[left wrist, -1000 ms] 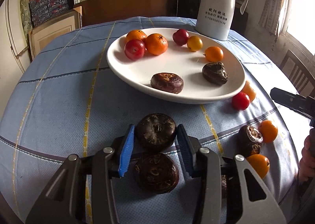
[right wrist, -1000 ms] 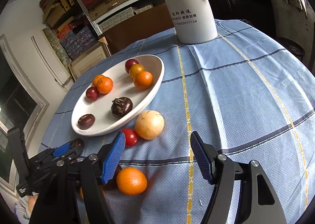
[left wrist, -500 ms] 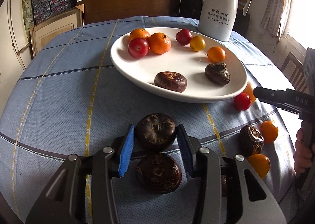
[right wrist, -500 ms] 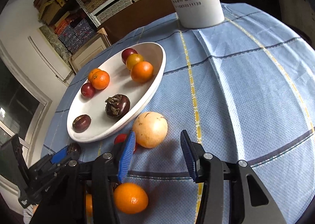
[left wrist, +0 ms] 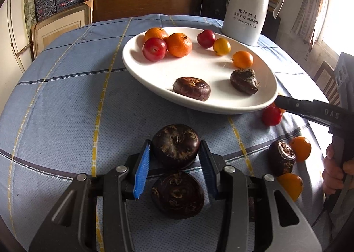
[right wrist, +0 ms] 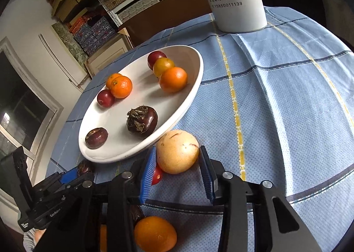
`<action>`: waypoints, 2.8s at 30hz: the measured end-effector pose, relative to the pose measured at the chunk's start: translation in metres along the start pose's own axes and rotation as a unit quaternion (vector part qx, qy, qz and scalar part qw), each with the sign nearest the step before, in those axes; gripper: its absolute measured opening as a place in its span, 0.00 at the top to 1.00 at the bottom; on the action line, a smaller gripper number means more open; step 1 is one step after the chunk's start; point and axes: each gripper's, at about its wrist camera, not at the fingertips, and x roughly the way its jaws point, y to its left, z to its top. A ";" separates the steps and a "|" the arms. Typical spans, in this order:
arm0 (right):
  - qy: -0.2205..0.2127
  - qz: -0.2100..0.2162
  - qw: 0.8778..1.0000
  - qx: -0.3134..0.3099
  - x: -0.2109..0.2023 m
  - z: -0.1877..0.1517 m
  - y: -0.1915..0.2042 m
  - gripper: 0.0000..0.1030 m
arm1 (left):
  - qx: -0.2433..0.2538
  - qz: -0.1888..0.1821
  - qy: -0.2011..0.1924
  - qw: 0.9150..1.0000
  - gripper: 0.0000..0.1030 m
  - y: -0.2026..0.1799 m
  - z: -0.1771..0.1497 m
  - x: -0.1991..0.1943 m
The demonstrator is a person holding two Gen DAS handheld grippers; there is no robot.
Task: Organize fruits
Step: 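Carry a dark brown fruit with the left gripper while the right carries a pale fruit, then open both grippers on the plate and move back to the table fruits, then carry a dark brown fruit with the left gripper while the right carries a red tomato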
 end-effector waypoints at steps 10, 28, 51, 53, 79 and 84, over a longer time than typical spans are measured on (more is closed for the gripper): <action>-0.079 0.013 0.997 0.018 -0.062 -0.016 -0.010 0.62 | -0.010 0.010 -0.084 0.996 0.59 0.001 -0.002 -0.054; -0.023 0.031 0.999 -0.032 0.034 0.062 0.061 0.59 | -0.017 0.021 -0.051 0.998 0.58 0.003 0.084 0.017; -0.087 0.014 0.996 -0.011 -0.050 0.003 0.016 0.32 | -0.029 0.051 -0.089 0.994 0.22 0.015 0.019 -0.041; -0.091 0.009 0.996 -0.002 -0.057 -0.005 0.010 0.29 | -0.018 0.058 -0.087 0.994 0.19 0.011 0.006 -0.047; 0.020 0.015 0.999 -0.043 -0.005 -0.013 0.029 0.45 | -0.003 0.052 -0.021 0.998 0.09 0.001 -0.033 -0.044; 0.031 0.001 0.998 -0.057 0.004 -0.013 0.032 0.49 | 0.003 0.048 -0.014 0.999 0.09 -0.001 -0.034 -0.041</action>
